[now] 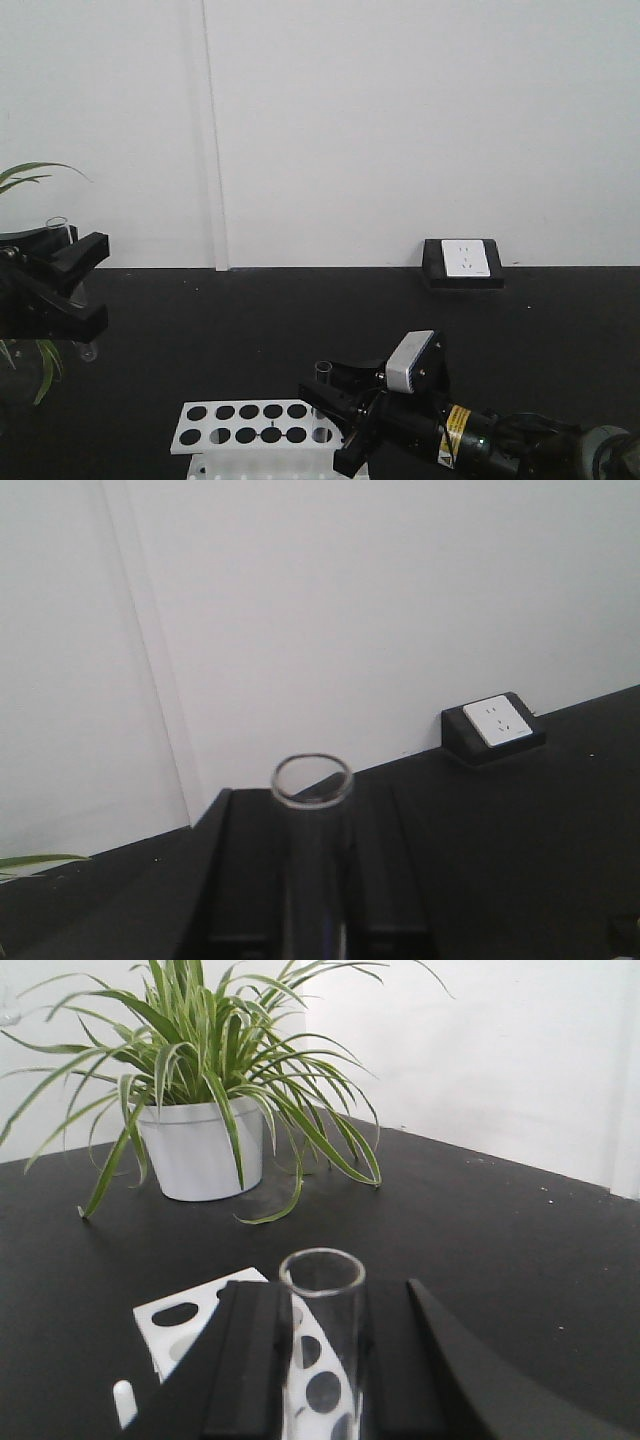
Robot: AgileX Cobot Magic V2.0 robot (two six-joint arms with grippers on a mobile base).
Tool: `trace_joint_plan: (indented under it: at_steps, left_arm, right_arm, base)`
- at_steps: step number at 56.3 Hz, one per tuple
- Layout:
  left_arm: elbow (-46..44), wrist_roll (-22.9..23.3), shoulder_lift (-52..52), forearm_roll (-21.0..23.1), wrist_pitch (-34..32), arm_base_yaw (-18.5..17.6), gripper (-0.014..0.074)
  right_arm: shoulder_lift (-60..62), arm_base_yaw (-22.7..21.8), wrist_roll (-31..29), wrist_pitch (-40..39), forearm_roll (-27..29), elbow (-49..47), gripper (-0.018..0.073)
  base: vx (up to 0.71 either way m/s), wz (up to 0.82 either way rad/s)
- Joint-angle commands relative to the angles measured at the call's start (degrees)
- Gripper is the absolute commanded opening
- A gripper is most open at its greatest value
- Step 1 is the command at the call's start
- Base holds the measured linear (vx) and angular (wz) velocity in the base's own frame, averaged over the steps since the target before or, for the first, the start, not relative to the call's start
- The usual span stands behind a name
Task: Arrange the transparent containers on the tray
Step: 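Lift both clear tubes up out of the rack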
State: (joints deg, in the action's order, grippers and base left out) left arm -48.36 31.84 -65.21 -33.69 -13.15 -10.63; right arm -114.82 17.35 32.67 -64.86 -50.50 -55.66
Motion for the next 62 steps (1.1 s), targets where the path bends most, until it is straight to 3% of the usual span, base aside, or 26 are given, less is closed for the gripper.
trace_joint_plan:
  at_steps: [1, 19, 32, 38, 48, 62]
  left_arm:
    - [-1.91, 0.45, 1.01, 1.2, -3.82, -0.37, -0.0003]
    - [-1.91, 0.45, 1.06, 1.2, -3.71, -0.37, -0.0003]
    - [-1.91, 3.01, 2.96, 1.05, -3.11, -0.44, -0.0003]
    - [-1.91, 2.89, 4.67, -1.94, 1.47, -1.77, -0.0003]
    - [-1.91, 2.64, 7.78, -2.82, 11.99, -6.35, -0.0003]
    - [-1.91, 2.03, 13.42, -3.33, 20.44, -13.85, -0.0003]
  right_arm:
    - [3.4, -0.01, 0.89, -4.91, 1.57, -1.66, -0.0014]
    - [14.27, -0.01, 4.78, 2.24, 1.66, -1.66, -0.0013]
    - [29.69, -0.13, 14.29, 17.72, -1.81, -1.66, -0.0013]
    - [37.42, -0.13, 18.97, 27.45, -5.57, -1.39, -0.0013]
    - [47.74, -0.13, 31.5, 43.4, -18.27, -1.39, -0.0013]
    - [56.93, -0.13, 61.14, 44.41, -46.57, 0.76, -0.0013]
  base:
    - [0.0, 0.0]
    - [0.0, 0.0]
    - [0.0, 0.0]
    - [0.0, 0.0]
    - [0.0, 0.0]
    - [0.0, 0.0]
